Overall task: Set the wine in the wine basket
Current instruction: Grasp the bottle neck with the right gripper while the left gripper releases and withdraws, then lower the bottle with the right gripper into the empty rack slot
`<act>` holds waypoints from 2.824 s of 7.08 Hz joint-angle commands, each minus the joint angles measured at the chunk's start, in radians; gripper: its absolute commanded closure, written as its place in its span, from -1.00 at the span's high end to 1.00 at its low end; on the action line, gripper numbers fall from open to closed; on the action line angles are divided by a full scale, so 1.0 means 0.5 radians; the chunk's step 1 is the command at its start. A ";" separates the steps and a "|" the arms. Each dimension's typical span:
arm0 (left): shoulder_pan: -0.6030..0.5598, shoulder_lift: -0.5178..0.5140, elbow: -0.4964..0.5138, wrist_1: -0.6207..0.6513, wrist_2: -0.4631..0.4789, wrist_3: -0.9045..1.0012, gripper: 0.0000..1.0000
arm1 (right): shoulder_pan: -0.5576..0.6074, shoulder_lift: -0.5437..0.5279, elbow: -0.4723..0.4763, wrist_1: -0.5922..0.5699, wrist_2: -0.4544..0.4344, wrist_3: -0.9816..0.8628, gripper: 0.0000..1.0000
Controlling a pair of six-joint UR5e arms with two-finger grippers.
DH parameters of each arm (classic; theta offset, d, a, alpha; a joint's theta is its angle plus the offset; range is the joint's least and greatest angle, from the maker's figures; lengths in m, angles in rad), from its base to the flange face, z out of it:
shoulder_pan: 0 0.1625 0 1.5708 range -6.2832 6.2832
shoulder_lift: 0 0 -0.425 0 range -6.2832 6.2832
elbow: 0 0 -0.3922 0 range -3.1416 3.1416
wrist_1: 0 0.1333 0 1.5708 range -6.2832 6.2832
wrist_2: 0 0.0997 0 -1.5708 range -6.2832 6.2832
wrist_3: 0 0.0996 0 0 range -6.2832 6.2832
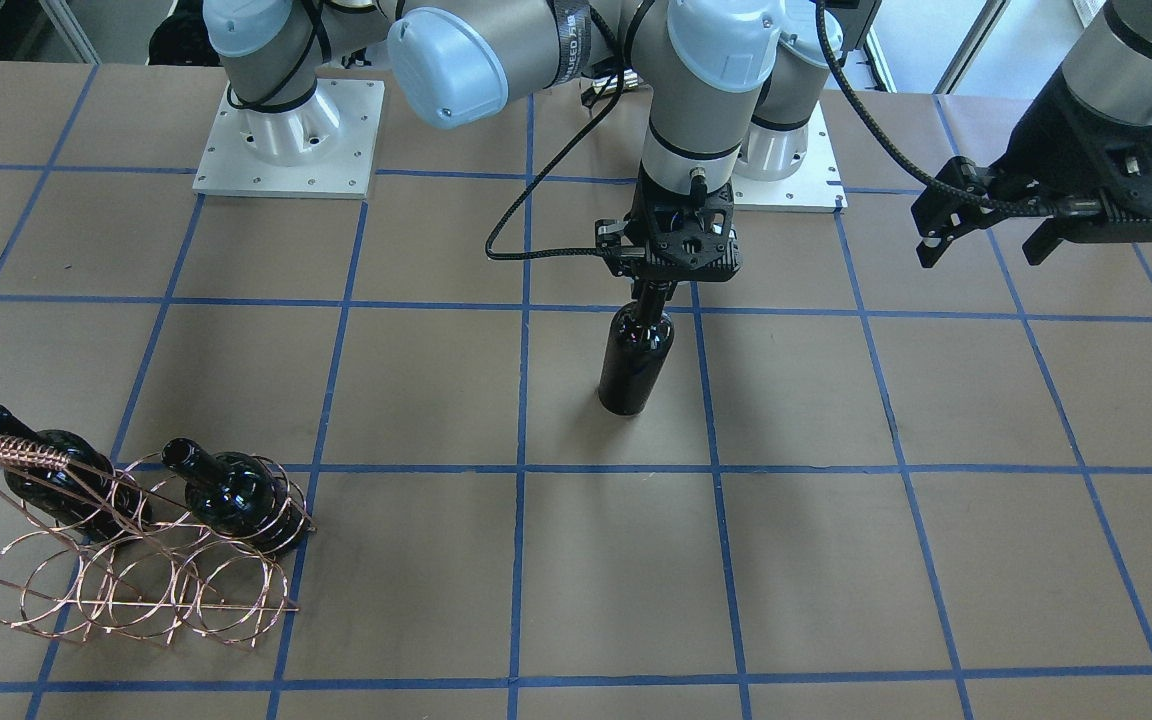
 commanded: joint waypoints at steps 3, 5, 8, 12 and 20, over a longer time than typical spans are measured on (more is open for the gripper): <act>-0.004 0.000 -0.015 0.000 -0.003 0.000 1.00 | -0.268 -0.226 0.002 0.170 0.031 -0.163 -0.95; -0.007 0.000 -0.024 0.000 -0.049 0.000 1.00 | -0.587 -0.441 0.005 0.446 0.016 -0.579 -0.96; -0.141 -0.003 -0.030 0.006 -0.080 -0.094 1.00 | -1.224 -0.570 0.002 0.607 -0.066 -1.388 -0.98; -0.436 0.049 -0.033 0.013 -0.058 -0.451 1.00 | -1.674 -0.546 -0.099 0.482 -0.116 -2.093 -0.95; -0.436 0.052 -0.048 0.003 -0.055 -0.439 1.00 | -1.674 -0.377 -0.023 0.325 -0.052 -2.216 -0.96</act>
